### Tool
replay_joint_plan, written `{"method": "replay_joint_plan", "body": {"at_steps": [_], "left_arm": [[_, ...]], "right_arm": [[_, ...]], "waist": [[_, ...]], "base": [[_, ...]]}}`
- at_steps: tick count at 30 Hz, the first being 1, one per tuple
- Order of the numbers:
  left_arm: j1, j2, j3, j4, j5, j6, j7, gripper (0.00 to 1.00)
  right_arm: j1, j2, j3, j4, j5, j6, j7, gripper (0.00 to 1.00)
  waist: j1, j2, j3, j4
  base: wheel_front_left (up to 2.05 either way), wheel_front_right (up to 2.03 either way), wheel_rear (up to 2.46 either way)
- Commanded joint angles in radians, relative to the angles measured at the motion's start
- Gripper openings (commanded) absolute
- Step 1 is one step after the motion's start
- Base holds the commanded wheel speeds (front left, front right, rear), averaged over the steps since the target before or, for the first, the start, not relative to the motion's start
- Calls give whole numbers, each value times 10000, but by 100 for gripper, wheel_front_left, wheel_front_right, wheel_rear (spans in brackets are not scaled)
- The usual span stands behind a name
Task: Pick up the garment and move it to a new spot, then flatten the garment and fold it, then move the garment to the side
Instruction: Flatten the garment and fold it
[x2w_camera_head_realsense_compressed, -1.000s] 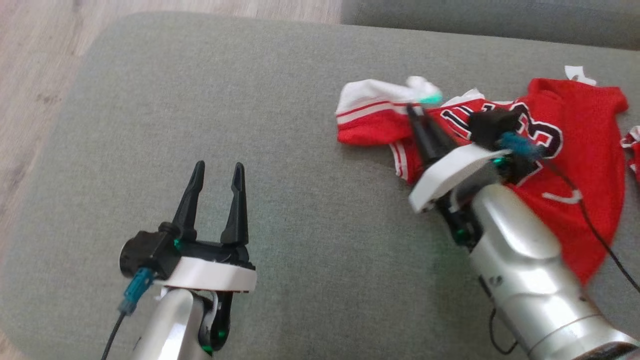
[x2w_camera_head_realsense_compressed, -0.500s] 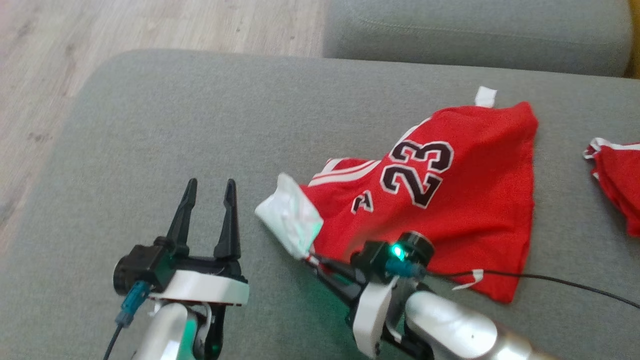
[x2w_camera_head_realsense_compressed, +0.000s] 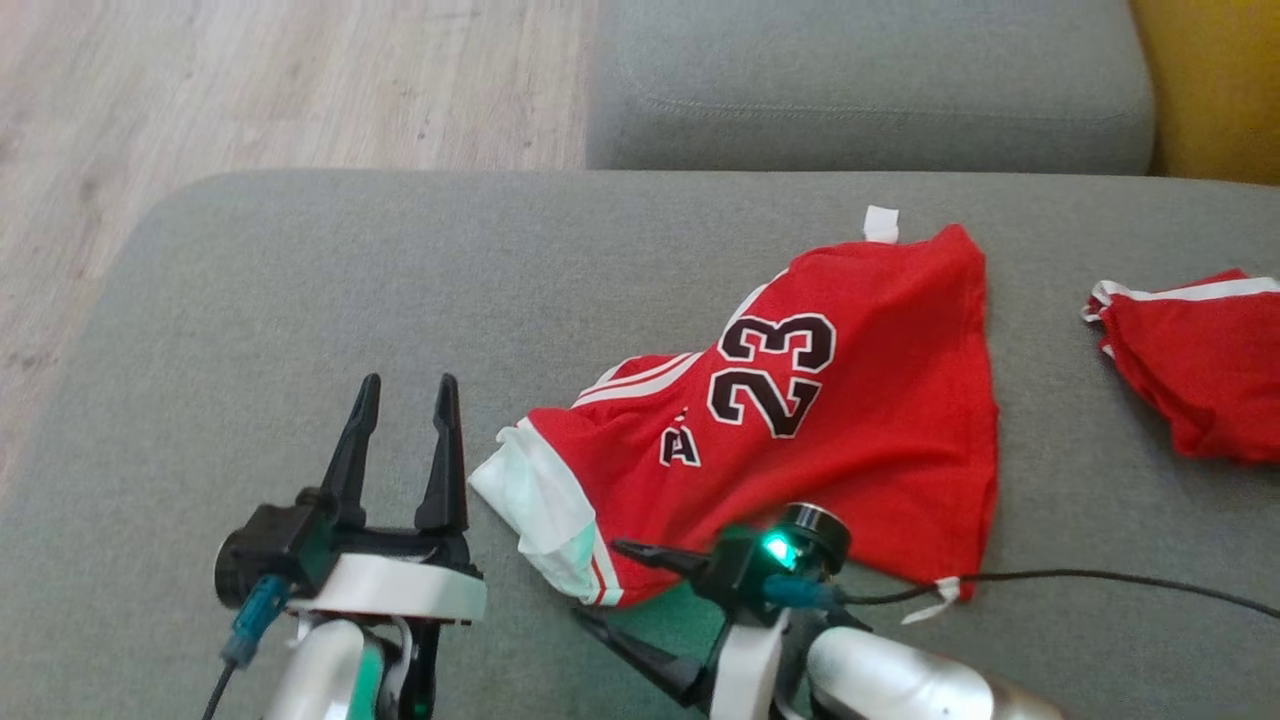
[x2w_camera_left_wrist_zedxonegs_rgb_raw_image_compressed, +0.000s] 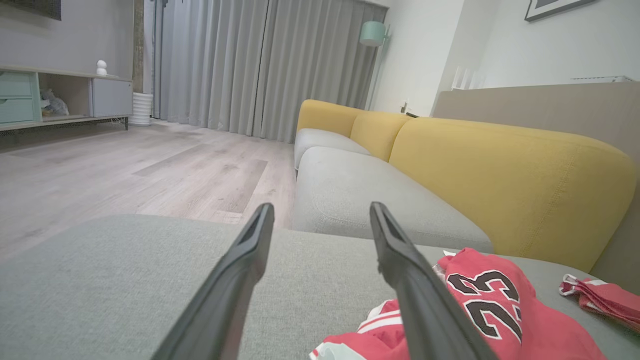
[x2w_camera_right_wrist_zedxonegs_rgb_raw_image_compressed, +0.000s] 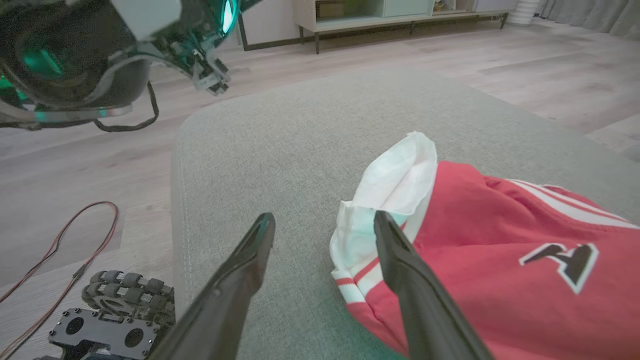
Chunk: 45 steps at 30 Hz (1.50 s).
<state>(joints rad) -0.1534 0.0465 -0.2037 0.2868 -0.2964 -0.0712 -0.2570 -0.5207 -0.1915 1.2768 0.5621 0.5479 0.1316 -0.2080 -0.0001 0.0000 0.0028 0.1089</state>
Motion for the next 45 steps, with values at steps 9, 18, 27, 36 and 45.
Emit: {"method": "replay_joint_plan", "body": {"at_steps": [9, 18, 27, 36, 45], "left_arm": [[132, 37, 577, -550, 134, 6, -47, 100], [369, 37, 659, -686, 142, -9, -47, 100], [406, 37, 577, -709, 111, -21, -47, 100], [291, 37, 405, -663, 92, -40, -47, 100], [234, 37, 413, -628, 149, -46, -47, 100]], "right_arm": [[908, -488, -4398, -619, -50, -9, -523, 100], [3672, 453, -10161, -908, -2464, -9, -535, 100], [4677, 1364, -11666, -1337, -3685, -9, -76, 100], [4697, 1409, -11565, -1032, -2992, -9, 800, 100], [4189, 1411, -11487, 93, -2393, -9, 1259, 100]], "waist": [[1, 0, -317, -423], [1, 0, -383, -735], [1, 0, -333, -936], [1, 0, -238, -793], [1, 0, 5, -460]], "base": [[0, 0, 0], [0, 0, 0], [0, 0, 0], [0, 0, 0], [0, 0, 0]]}}
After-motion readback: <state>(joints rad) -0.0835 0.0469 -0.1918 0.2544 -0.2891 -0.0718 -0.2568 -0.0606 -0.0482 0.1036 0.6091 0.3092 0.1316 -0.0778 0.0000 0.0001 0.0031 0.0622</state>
